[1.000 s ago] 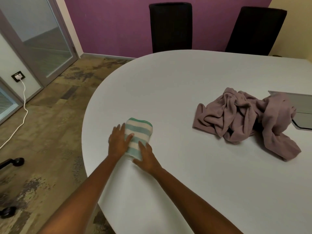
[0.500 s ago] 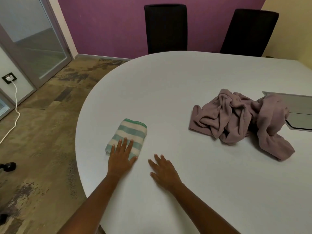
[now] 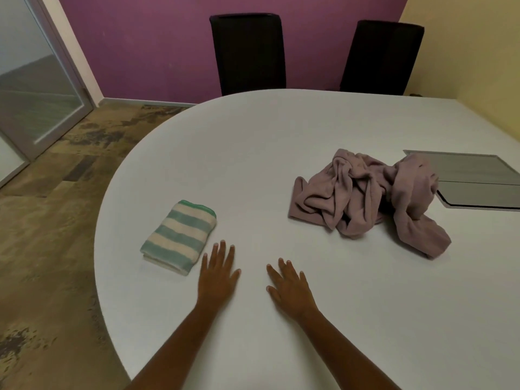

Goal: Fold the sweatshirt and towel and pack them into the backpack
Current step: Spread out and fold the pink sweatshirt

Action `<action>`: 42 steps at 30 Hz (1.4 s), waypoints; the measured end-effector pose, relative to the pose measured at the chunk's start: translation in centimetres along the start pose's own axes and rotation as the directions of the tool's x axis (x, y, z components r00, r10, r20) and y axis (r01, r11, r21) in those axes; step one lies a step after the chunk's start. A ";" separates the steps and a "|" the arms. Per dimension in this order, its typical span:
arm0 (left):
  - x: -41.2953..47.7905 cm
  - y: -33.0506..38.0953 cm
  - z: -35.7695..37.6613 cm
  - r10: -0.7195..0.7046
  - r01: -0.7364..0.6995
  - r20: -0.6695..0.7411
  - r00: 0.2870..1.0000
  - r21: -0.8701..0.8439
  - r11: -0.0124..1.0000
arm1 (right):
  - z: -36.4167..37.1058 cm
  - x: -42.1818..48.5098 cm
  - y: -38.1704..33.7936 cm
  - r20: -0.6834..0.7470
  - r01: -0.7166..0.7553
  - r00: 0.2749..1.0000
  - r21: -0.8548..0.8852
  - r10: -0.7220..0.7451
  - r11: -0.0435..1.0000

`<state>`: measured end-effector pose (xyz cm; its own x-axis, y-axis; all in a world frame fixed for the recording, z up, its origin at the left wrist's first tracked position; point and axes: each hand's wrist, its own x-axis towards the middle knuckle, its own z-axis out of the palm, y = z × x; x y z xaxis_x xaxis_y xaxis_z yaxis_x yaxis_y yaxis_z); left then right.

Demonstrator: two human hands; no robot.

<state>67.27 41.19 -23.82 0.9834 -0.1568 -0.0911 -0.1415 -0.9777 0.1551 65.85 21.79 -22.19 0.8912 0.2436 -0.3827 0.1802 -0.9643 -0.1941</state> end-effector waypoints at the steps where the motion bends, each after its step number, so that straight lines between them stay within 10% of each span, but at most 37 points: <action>1: 0.0 1.0 0.5 -0.020 0.023 0.071 0.997 -0.051 0.998 | -0.2 -0.2 0.6 -0.067 -0.012 0.998 0.012 0.013 1.000; 7: -0.1 7.6 4.2 -0.137 0.120 -0.110 0.984 -0.152 0.981 | -0.1 -1.6 6.6 -0.179 -0.139 0.975 -0.020 0.133 0.990; 17: 4.4 17.9 0.4 -0.072 0.083 0.078 0.994 -0.152 0.985 | -4.1 -4.2 17.0 -0.090 -0.282 0.953 0.098 0.291 0.954; 27: 10.7 28.0 -4.8 0.047 -0.138 -0.167 0.985 -0.593 0.794 | -13.7 -1.8 24.1 -0.575 -0.153 0.756 0.309 0.313 0.938; 34: 14.0 32.2 -5.0 0.105 -0.041 0.108 0.989 -0.480 0.876 | -16.4 0.2 26.2 -0.420 -0.237 0.850 0.235 0.319 0.943; 42: 12.3 29.9 -4.0 -0.109 0.124 0.060 0.992 -0.558 0.820 | -11.4 -1.1 29.5 -0.465 -0.087 0.847 0.357 0.258 0.930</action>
<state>75.62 10.55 -16.39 0.9844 -0.0570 -0.1662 0.0693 -0.7434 0.6652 74.96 -8.09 -17.21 0.9948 -0.0906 0.0457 -0.0587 -0.8810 -0.4695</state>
